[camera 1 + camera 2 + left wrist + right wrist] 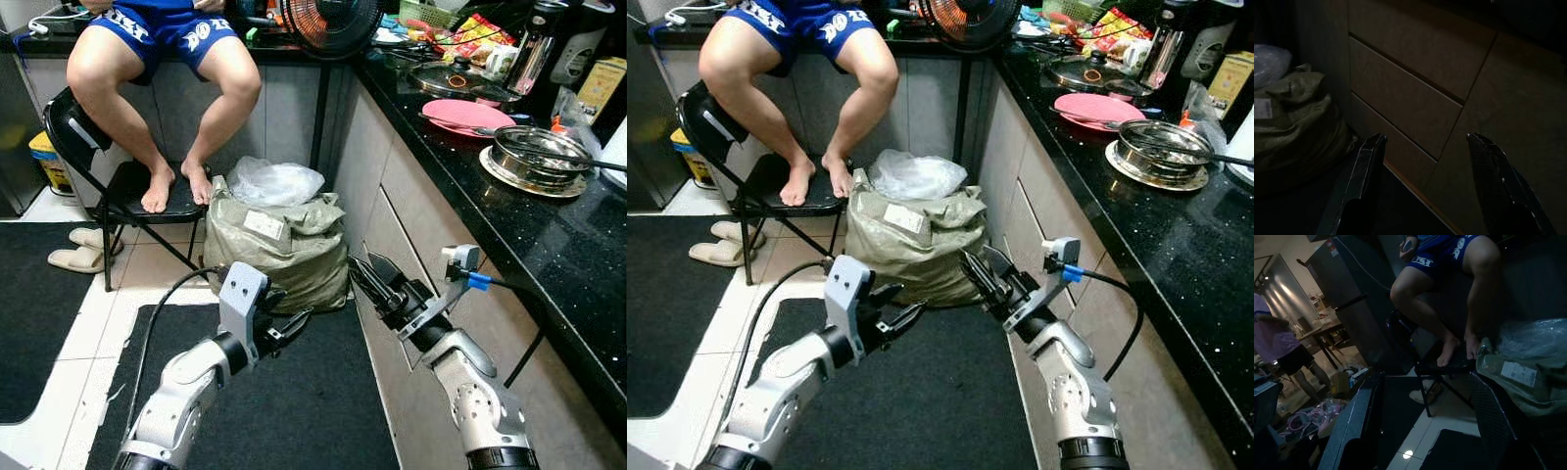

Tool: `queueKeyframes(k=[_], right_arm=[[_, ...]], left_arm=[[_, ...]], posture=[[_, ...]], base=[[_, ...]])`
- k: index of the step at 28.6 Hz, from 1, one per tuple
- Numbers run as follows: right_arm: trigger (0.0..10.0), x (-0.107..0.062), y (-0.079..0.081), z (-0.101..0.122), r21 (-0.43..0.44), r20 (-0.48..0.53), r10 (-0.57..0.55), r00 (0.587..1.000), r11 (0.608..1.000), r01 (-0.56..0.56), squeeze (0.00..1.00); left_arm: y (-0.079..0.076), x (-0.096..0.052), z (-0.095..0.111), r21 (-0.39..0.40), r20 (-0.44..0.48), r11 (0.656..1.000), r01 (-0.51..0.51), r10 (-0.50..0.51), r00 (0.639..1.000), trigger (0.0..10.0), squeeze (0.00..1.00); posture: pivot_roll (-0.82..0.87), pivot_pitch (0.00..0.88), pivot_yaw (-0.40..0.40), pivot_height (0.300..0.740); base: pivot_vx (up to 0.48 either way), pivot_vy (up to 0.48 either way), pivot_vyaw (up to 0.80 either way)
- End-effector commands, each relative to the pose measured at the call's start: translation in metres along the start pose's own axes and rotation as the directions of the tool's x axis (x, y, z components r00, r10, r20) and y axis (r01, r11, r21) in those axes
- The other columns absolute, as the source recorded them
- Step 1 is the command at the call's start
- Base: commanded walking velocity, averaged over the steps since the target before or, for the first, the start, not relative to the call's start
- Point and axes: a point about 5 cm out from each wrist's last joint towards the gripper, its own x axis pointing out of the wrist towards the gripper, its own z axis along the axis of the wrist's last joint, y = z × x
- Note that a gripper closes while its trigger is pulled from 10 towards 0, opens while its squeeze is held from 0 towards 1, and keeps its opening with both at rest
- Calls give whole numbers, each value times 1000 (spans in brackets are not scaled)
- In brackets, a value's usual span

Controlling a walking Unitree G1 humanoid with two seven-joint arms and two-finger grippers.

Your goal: Kitchen organization

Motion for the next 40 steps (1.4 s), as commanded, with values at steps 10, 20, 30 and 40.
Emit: queueKeyframes(k=[10, 20, 30, 40], right_arm=[[10000, -2, 0, 3, -18, -2, 3, 1000, 1000, -3, 0], [10000, -3, 0, 2, -13, -10, 7, 1000, 1000, -8, 0], [10000, -2, 1, 3, -4, -3, 14, 1000, 1000, -14, 0], [10000, -4, 5, 4, -30, 3, 47, 999, 998, -47, 0]], left_arm=[[-2, 2, -2, 9, -7, 1000, 10, -10, 1000, 10000, 0], [-3, 2, -3, 15, -6, 1000, 10, -10, 1000, 10000, 0], [-3, 2, -2, 16, -6, 1000, 12, -12, 1000, 10000, 0], [-3, 2, -2, 21, -5, 1000, 16, -15, 1000, 10000, 0]], posture=[[117, 0, -100, 740], [121, 0, -105, 740], [120, 0, -103, 740], [118, 0, -102, 740]], base=[[294, 0, 0], [287, 0, 0], [286, 0, 0], [285, 0, 311]])
